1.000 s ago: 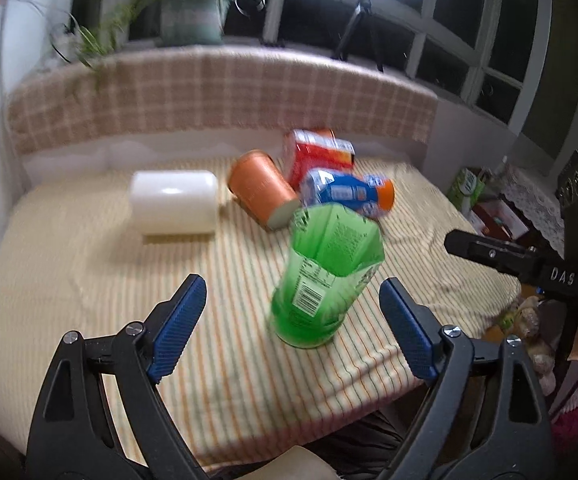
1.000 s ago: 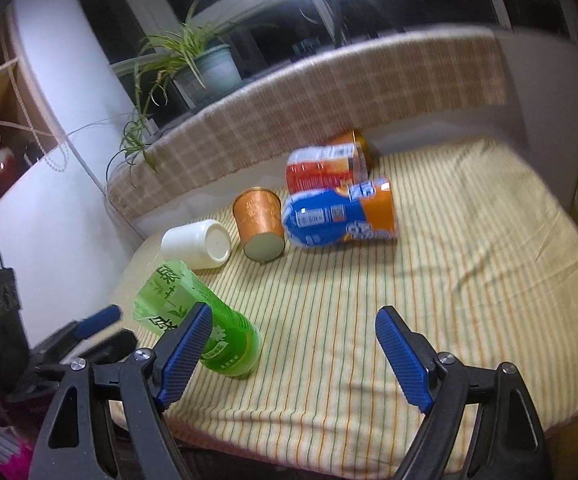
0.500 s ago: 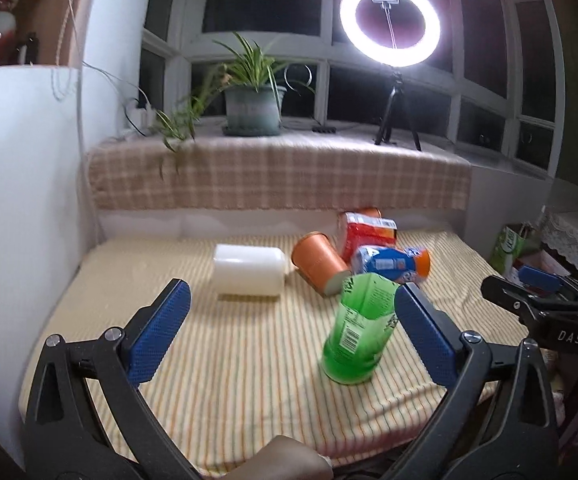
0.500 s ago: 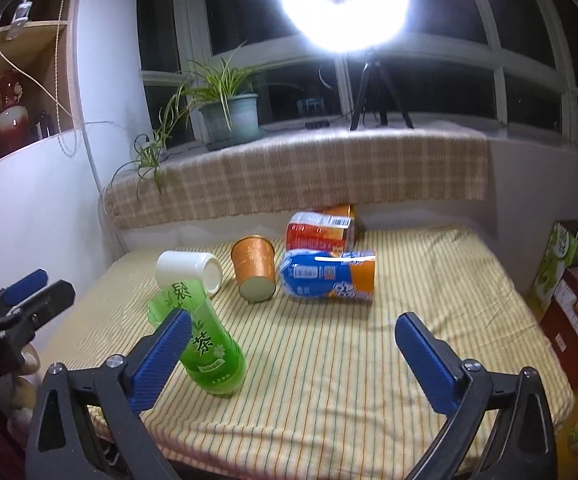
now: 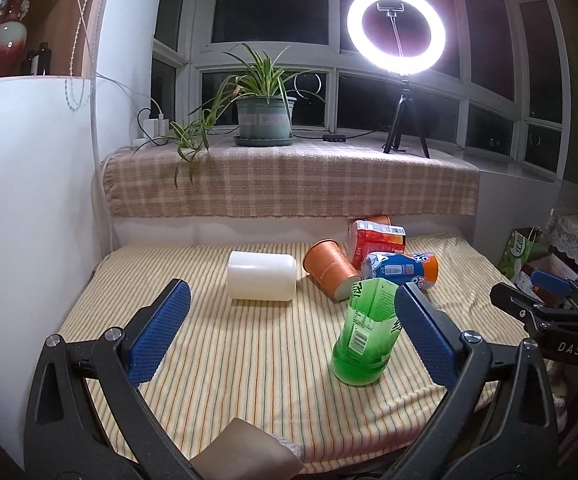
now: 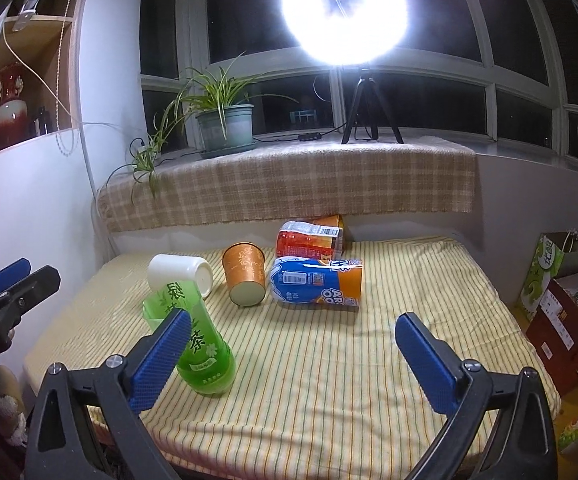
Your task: Flip cup upright
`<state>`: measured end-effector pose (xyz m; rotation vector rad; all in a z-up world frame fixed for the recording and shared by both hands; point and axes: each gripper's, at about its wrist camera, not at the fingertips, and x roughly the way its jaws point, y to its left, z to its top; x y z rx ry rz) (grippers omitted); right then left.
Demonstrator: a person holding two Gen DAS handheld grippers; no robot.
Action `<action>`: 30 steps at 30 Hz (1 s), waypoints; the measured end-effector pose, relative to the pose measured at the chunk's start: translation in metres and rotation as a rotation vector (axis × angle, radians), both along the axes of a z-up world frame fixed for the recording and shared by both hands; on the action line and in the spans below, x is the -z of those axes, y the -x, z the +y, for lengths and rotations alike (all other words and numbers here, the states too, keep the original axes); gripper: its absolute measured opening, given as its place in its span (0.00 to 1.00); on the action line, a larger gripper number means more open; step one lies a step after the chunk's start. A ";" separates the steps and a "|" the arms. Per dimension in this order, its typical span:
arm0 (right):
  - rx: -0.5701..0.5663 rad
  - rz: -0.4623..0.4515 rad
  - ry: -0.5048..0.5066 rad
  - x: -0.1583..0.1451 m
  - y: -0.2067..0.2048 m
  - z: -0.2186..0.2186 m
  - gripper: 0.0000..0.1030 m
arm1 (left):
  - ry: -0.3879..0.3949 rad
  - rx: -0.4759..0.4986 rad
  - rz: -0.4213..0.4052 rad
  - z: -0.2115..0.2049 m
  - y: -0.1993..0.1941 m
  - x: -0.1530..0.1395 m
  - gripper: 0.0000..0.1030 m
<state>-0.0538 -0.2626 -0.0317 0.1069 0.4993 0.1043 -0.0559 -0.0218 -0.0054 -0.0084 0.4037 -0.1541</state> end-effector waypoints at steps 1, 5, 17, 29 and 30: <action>-0.001 0.000 0.000 0.000 0.000 0.000 1.00 | 0.000 -0.001 0.001 0.001 0.000 0.000 1.00; -0.004 0.002 0.005 0.000 0.001 0.001 1.00 | -0.003 -0.003 0.002 0.001 0.001 0.000 1.00; -0.009 0.017 -0.007 0.005 -0.004 -0.001 1.00 | -0.007 -0.009 -0.003 0.003 0.000 0.000 1.00; -0.013 0.030 -0.005 0.010 -0.007 0.000 1.00 | -0.009 -0.013 -0.003 0.004 0.000 0.000 1.00; -0.015 0.031 -0.005 0.010 -0.008 0.000 1.00 | -0.010 -0.015 -0.003 0.004 -0.001 0.000 1.00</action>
